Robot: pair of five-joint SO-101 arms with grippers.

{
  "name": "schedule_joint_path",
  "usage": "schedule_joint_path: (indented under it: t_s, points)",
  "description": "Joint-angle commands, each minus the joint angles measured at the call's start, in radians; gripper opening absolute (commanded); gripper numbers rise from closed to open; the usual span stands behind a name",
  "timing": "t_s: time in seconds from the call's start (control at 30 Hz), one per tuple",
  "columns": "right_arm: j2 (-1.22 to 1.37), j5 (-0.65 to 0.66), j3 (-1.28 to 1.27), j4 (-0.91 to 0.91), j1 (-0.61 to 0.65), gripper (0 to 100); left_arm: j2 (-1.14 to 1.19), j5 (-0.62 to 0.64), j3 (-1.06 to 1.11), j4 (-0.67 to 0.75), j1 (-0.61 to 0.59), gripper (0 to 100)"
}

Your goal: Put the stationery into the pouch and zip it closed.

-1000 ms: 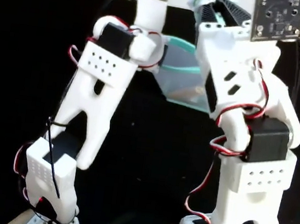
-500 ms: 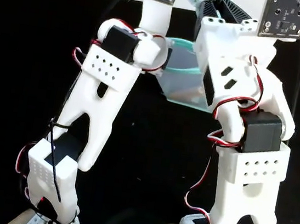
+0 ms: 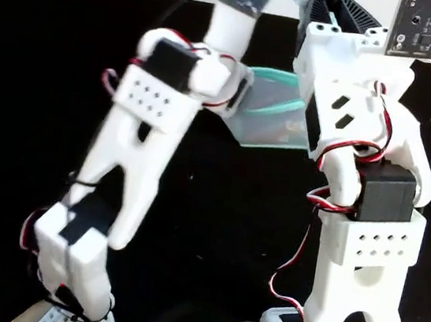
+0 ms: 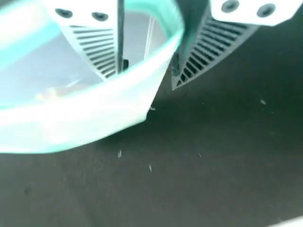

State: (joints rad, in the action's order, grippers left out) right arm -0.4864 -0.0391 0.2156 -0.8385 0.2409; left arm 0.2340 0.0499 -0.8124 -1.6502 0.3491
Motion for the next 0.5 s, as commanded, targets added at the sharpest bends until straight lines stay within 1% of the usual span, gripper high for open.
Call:
schedule_joint_path:
  t_s: [0.0,0.17,0.4,0.47]
  points:
    - [-0.039,0.011,0.008,0.036,-0.005,0.6,-0.142,-0.006,-0.071,0.002,-0.053,18]
    - [-0.039,0.011,0.007,0.035,-0.005,0.6,-0.246,-0.008,-0.130,-0.018,-0.107,18]
    - [-0.039,0.011,0.002,0.035,-0.005,0.6,-0.294,-0.006,-0.125,-0.106,-0.108,18]
    - [-0.039,0.011,0.001,0.035,-0.005,0.6,-0.298,-0.006,-0.079,-0.107,-0.108,18]
